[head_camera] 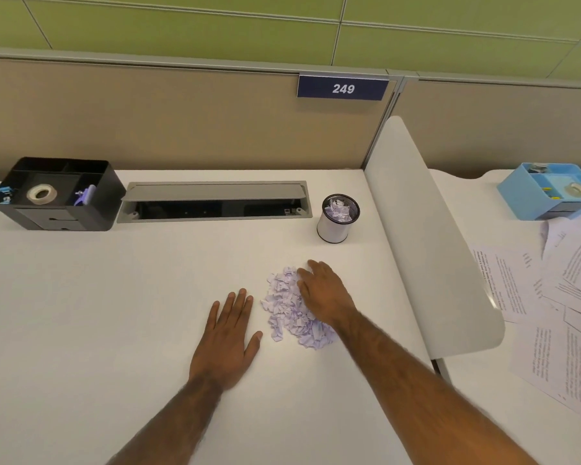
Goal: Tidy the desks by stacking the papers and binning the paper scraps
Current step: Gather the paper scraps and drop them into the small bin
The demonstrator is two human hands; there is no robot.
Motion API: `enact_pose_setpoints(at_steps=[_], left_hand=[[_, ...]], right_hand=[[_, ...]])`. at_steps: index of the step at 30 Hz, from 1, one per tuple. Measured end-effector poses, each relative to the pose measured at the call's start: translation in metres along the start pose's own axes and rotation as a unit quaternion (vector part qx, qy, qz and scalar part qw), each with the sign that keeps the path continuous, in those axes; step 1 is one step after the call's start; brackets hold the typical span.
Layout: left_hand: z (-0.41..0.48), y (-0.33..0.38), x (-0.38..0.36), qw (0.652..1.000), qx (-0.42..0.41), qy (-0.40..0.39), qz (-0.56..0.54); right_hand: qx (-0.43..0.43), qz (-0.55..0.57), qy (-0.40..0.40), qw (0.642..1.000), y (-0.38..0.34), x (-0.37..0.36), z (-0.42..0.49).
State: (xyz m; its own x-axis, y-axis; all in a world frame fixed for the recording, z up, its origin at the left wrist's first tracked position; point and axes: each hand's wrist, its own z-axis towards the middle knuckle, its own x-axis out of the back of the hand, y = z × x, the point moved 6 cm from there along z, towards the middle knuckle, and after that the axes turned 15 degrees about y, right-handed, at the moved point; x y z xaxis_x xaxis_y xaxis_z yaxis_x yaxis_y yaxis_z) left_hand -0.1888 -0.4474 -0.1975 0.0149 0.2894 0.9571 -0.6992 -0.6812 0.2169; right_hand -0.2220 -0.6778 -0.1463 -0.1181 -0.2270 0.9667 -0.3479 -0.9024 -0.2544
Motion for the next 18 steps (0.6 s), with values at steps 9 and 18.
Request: enact_pose_setpoints(at_steps=[9,18], left_hand=[[0.001,-0.001,-0.001,1.000,-0.003,-0.001,0.004],[-0.001,0.000,-0.001,1.000,-0.002,0.002,0.010]], right_hand=[[-0.031,0.055,0.007,0.998,0.026,0.033,-0.046],[0.012,-0.005,-0.120,0.993,0.001,0.024,-0.036]])
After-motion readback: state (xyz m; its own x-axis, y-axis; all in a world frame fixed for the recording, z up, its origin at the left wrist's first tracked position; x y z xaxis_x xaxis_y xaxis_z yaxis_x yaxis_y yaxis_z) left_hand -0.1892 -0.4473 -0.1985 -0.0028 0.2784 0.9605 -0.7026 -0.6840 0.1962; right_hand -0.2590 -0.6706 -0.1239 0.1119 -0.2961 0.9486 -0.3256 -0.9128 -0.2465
